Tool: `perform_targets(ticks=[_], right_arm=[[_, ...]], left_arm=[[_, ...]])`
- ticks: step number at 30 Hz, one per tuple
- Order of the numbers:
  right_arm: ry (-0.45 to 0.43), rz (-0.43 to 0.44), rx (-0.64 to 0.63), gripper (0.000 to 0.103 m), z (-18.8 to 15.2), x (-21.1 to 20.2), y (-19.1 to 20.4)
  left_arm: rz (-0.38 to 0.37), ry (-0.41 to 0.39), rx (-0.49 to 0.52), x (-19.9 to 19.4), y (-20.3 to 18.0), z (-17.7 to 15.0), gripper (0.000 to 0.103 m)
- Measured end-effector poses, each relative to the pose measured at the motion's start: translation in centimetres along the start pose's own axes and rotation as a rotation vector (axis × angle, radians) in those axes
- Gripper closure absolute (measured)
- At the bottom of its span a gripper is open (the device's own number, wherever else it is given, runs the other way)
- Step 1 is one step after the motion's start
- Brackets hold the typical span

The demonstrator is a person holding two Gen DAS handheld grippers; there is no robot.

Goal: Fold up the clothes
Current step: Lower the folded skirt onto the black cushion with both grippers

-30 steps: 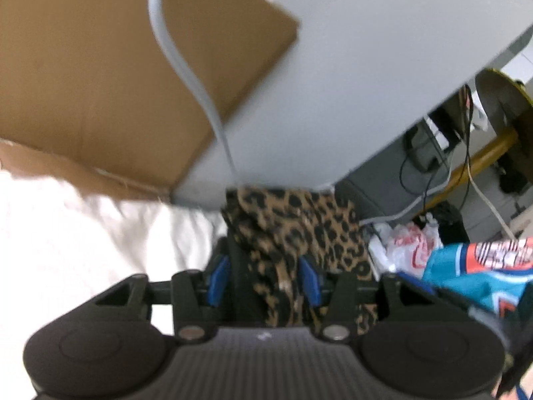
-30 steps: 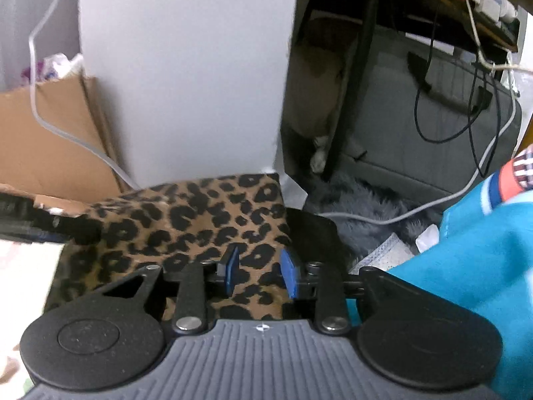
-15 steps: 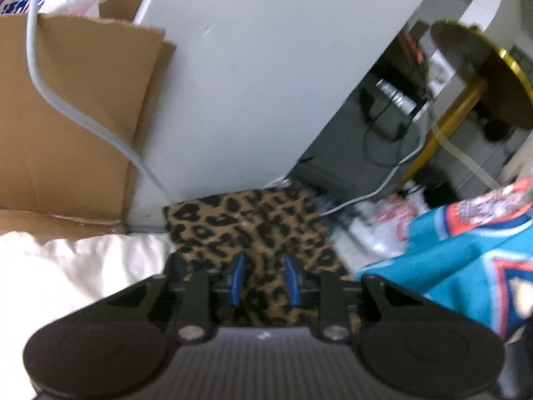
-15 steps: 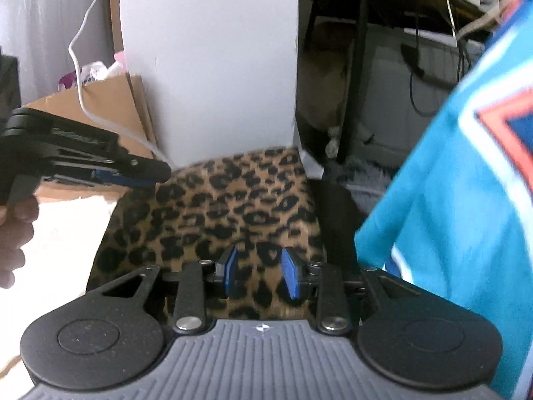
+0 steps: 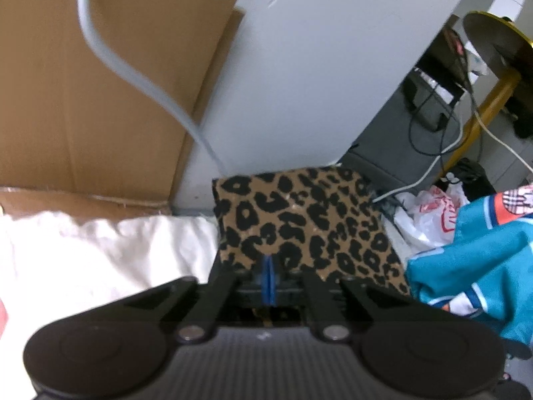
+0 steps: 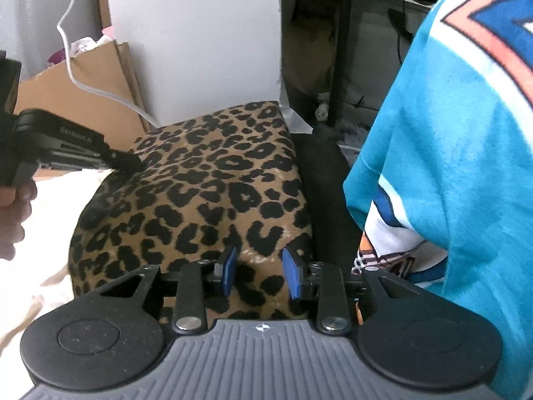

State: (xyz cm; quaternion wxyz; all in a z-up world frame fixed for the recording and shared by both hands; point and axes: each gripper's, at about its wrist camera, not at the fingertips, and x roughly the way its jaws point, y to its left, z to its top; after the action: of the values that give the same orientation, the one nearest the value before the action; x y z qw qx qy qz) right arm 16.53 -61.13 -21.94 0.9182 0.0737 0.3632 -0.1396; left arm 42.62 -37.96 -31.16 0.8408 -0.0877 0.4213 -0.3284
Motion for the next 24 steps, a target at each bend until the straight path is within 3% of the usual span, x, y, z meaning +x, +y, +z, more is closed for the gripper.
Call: perform_targets(ticks=[2,8,11,16,24], right_arm=[[-0.012,0.012,-0.007,0.065,0.0,-0.6,0.1],[-0.029,0.031,0.016,0.064,-0.2,-1.5,0.5],[-0.026,0.040,0.027,0.064,-0.7,-1.6,0.8],[0.004,0.040,0.064,0.064,-2.2,-0.8,0.7],[0.042,0.028,0.149,0.063,-4.5,-1.8,-0.9]], left_arm=[[0.002,-0.009,0.017,-0.9,-0.4,-0.1,0.084],[-0.042,-0.013,0.105,-2.9,-2.1,-1.3,0.084],[-0.069,0.026,0.118,-2.9,-2.5,-2.3,0.084],[-0.017,0.068,0.133,-2.4,-1.8,-4.5,0.086],[0.031,0.102,0.141,-4.3,-0.8,-5.3,0.083]])
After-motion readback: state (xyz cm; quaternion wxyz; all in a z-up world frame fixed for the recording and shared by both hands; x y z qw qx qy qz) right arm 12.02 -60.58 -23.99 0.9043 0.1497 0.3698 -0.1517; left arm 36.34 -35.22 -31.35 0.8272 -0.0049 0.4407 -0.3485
